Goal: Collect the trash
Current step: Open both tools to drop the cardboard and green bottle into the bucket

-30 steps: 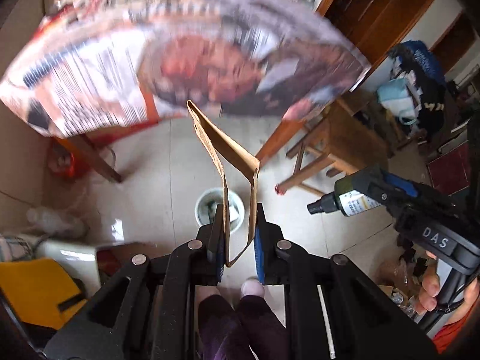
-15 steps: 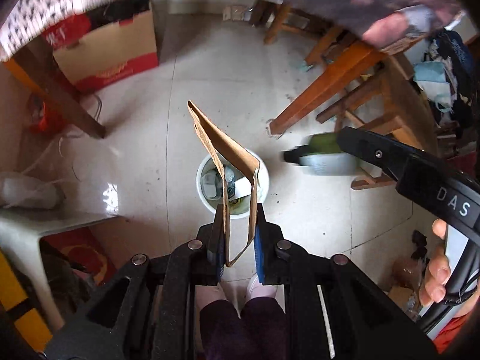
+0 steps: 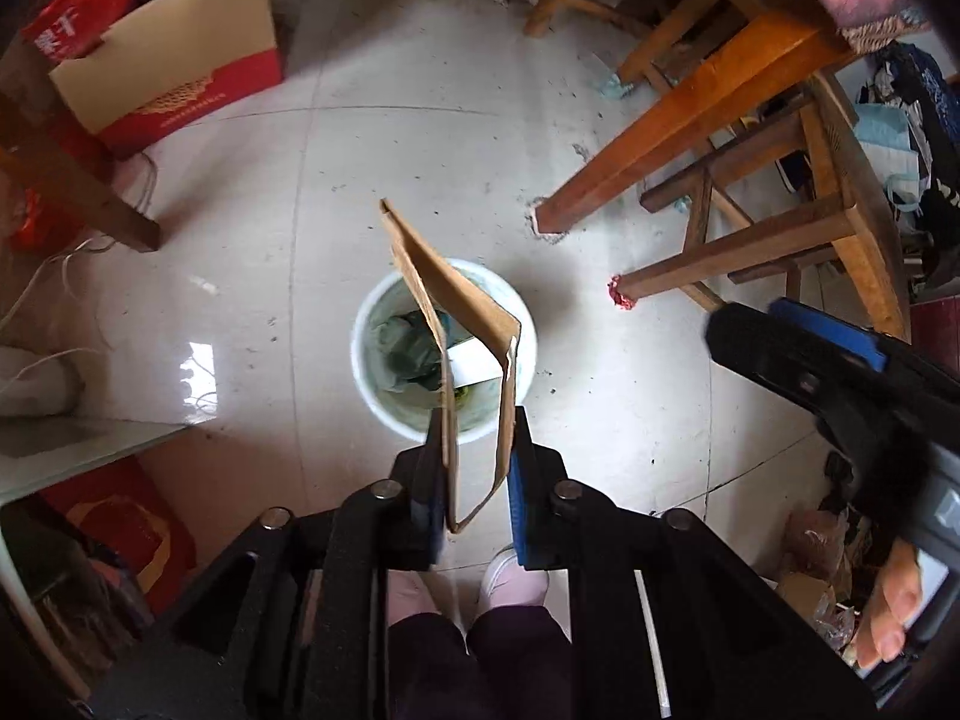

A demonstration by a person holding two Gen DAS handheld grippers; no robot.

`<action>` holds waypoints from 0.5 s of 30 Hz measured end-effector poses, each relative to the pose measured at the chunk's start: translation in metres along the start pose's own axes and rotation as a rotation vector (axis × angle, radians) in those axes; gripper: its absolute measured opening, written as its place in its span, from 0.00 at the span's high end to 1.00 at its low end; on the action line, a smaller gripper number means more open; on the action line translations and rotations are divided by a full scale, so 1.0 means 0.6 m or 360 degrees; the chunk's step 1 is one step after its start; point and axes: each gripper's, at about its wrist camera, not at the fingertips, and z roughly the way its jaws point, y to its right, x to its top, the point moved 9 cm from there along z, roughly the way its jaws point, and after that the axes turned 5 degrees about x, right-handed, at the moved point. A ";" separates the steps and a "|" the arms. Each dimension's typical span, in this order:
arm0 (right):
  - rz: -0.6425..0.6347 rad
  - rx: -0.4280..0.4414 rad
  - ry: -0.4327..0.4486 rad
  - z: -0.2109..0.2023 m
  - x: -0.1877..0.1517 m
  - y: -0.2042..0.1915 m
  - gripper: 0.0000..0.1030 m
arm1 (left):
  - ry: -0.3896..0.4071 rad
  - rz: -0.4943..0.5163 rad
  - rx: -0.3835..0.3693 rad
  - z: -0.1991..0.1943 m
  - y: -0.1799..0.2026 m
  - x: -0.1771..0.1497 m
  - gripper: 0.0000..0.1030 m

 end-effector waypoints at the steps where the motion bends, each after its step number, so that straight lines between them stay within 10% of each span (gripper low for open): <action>1: 0.0002 -0.0014 0.0003 -0.001 0.001 0.007 0.46 | -0.0013 0.0001 -0.0007 0.009 0.006 0.005 0.80; 4: 0.0013 -0.0055 0.0004 -0.005 0.008 0.025 0.46 | -0.0112 -0.0019 0.0005 0.033 0.014 0.013 0.63; 15: 0.0011 -0.0029 0.0057 -0.089 0.033 0.004 0.46 | -0.0062 0.0047 0.0090 -0.068 0.030 0.028 0.63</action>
